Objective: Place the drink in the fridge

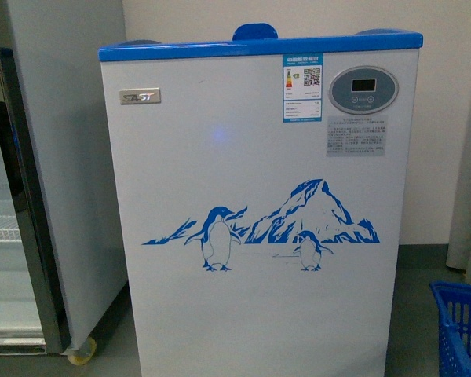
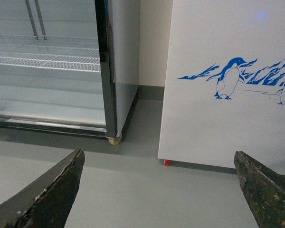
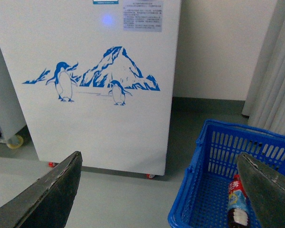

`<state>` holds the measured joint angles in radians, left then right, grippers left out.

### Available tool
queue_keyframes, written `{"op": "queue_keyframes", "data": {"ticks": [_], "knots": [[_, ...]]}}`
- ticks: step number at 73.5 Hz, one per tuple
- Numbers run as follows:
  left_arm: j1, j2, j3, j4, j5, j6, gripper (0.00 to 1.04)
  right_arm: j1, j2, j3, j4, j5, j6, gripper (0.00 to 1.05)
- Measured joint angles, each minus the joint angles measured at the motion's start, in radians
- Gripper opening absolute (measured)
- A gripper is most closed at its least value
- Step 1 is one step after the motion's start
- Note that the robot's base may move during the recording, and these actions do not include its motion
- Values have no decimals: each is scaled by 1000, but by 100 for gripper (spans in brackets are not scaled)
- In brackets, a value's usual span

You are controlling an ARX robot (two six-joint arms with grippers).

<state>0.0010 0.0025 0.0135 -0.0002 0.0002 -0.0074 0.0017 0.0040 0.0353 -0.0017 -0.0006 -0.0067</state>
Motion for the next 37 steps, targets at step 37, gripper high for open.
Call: {"op": "queue_keyframes", "data": {"ticks": [37], "knots": [[0,0,0,0,0,0,97,0,0,0,0,0,0,98]]}}
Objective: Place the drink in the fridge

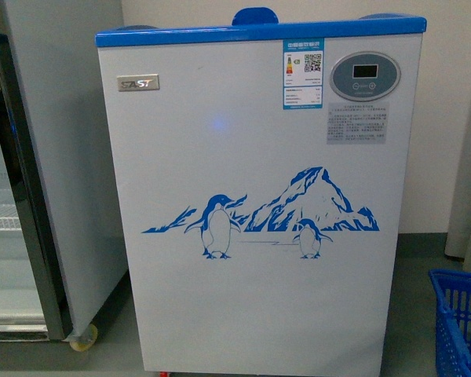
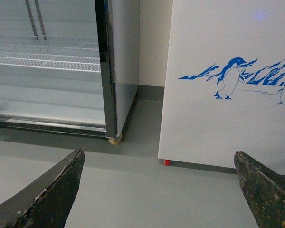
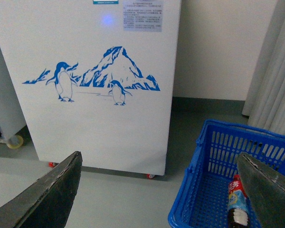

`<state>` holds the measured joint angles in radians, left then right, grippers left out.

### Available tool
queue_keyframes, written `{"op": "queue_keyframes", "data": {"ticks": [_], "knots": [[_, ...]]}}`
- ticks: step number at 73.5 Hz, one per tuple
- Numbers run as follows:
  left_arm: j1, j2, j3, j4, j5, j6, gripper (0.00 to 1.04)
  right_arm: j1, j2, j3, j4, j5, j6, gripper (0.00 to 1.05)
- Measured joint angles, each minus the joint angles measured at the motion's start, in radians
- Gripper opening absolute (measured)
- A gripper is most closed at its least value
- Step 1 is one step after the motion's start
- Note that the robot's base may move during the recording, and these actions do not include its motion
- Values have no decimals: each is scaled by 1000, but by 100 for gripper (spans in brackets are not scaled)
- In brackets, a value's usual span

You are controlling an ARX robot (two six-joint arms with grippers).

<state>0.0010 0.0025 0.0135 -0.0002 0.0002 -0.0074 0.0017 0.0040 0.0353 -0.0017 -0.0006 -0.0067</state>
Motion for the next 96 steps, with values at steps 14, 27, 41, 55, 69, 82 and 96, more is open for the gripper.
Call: {"op": "queue_keyframes", "data": {"ticks": [14,27,41,55,69,82,96], "knots": [[0,0,0,0,0,0,97,0,0,0,0,0,0,98],[0,0,0,0,0,0,97,0,0,0,0,0,0,98],[0,0,0,0,0,0,97,0,0,0,0,0,0,98],[0,0,0,0,0,0,97,0,0,0,0,0,0,98],[0,0,0,0,0,0,97,0,0,0,0,0,0,98],[0,0,0,0,0,0,97,0,-1,0,0,0,0,98],[0,0,0,0,0,0,97,0,-1,0,0,0,0,98]]}}
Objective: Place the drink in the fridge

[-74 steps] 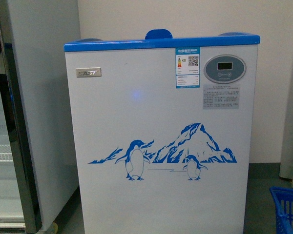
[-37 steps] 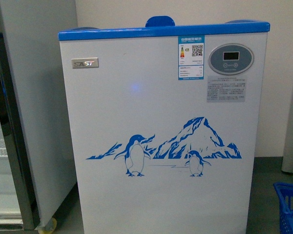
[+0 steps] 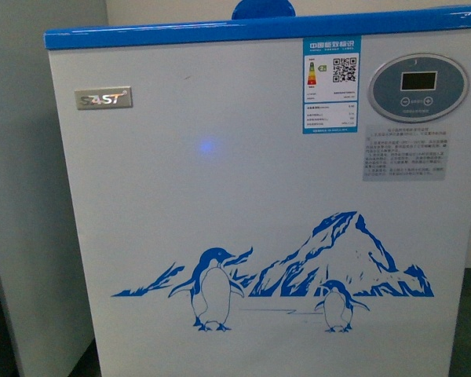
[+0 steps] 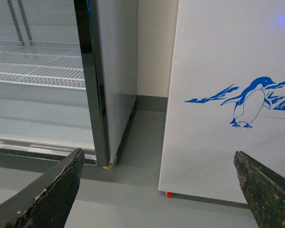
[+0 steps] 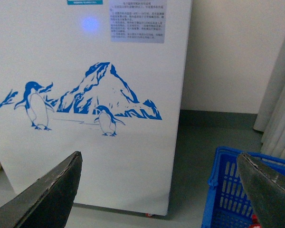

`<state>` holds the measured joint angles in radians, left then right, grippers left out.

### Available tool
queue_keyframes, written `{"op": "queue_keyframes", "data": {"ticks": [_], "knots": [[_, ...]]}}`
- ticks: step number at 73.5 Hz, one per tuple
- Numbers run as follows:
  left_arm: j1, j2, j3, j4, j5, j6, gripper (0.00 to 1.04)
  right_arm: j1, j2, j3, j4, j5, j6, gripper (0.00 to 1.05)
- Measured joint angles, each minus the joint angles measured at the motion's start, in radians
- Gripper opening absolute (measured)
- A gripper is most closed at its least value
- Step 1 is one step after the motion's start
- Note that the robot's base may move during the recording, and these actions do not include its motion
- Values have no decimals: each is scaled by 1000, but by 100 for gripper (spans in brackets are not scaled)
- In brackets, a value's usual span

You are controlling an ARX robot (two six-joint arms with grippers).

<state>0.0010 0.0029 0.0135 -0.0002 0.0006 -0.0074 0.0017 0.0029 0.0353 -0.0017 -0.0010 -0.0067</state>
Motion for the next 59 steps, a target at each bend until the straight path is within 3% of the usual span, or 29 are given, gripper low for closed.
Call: {"op": "queue_keyframes", "data": {"ticks": [46,49,50,59], "knots": [[0,-1,0,0,0,0,97,1,1,0,0,8,0,98],[0,-1,0,0,0,0,97,23,14,2,-10,65,14,98],[0,-1,0,0,1,0,97,59,32,5,-30,189,25,98],[0,-1,0,0,0,0,97,127,119,14,-89,539,43,98]]}}
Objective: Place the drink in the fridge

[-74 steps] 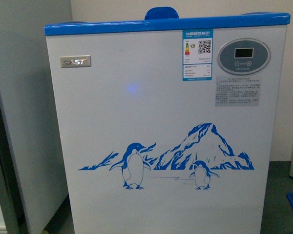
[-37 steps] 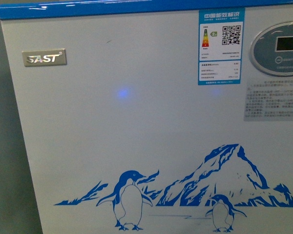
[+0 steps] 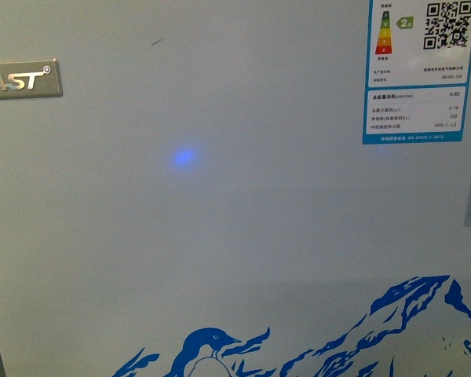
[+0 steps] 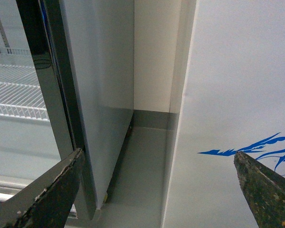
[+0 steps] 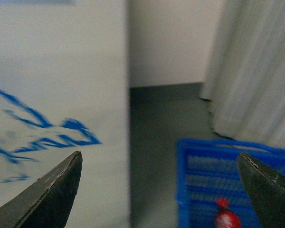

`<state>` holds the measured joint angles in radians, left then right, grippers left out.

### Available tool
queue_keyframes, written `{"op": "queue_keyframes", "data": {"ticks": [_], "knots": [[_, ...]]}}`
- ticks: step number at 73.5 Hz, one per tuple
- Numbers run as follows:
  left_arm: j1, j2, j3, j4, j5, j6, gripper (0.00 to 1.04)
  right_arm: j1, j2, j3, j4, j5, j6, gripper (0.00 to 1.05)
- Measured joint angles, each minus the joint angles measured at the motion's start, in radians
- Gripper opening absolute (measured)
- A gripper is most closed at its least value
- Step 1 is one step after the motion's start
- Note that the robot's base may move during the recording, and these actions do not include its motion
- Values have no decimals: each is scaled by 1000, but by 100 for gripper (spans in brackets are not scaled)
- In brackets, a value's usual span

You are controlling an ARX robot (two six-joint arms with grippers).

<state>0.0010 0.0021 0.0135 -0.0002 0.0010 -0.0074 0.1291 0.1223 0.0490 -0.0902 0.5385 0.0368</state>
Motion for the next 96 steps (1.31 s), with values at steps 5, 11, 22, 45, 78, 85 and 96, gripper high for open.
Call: {"op": "queue_keyframes", "data": {"ticks": [5,11,22,45,78,85,96], "knots": [[0,0,0,0,0,0,97,-118,63,55,-38,-62,1,98],[0,0,0,0,0,0,97,-348,203,117,20,-261,-17,98],[0,0,0,0,-1,0,97,-813,695,193,297,-536,-94,98],[0,0,0,0,-1,0,97,-1003,1739,464,637,-597,-244,98],[0,0,0,0,-1,0,97,-985,2434,845,752,-497,-308,98],[0,0,0,0,-1,0,97,-1001,2539,927,752,-481,-319,98],[0,0,0,0,-1,0,97,-1023,2635,1018,762,-484,-321,98]]}}
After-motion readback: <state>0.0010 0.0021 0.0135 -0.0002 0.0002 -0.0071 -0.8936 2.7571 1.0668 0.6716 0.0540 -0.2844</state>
